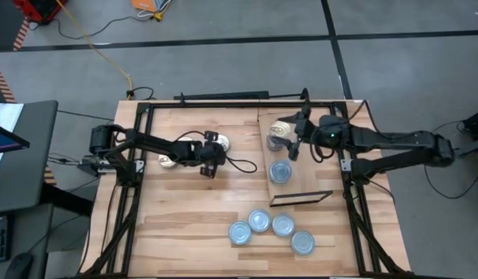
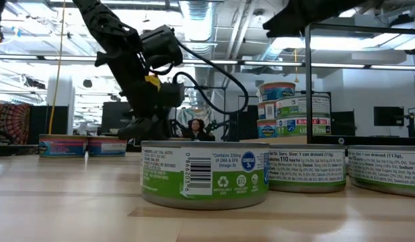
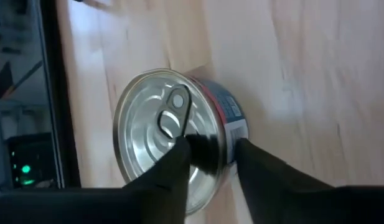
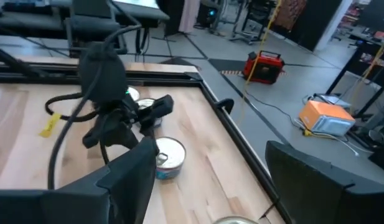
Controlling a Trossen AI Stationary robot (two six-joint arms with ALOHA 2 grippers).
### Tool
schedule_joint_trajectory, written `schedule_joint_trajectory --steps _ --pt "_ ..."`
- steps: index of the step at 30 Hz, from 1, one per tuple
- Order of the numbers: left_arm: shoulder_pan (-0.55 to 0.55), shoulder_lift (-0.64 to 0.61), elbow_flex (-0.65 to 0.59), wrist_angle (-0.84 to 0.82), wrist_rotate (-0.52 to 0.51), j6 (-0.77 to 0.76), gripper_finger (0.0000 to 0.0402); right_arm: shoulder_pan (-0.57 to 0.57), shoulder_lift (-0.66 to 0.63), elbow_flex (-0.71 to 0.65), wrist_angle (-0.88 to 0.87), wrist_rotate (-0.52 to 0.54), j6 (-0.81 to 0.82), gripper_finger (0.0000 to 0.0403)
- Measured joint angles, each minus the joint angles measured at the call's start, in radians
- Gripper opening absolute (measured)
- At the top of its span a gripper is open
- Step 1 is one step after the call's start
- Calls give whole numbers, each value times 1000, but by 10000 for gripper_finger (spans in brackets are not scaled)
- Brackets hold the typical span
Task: Stack canned seafood by type on shelf
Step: Stack the blue-pink tuna can on top of the other blue-pink tuna can on the shelf
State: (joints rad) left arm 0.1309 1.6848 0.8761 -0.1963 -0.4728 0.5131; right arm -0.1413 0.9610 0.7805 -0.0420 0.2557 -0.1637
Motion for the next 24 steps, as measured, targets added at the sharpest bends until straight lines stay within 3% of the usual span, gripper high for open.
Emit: schedule_joint_trajectory --steps 6,15,20,24 --pt "-19 -3 2 -34 0 -85 13 -13 -10 -25 22 0 23 326" --pt "-57 -51 -1 -140 2 -237 2 4 -8 -25 34 0 36 326" --pt "-64 -106 -7 -196 113 -300 0 5 -8 -25 44 -2 46 326" --pt "-69 -138 -6 -203 135 -342 0 5 -8 -25 57 -22 61 326"
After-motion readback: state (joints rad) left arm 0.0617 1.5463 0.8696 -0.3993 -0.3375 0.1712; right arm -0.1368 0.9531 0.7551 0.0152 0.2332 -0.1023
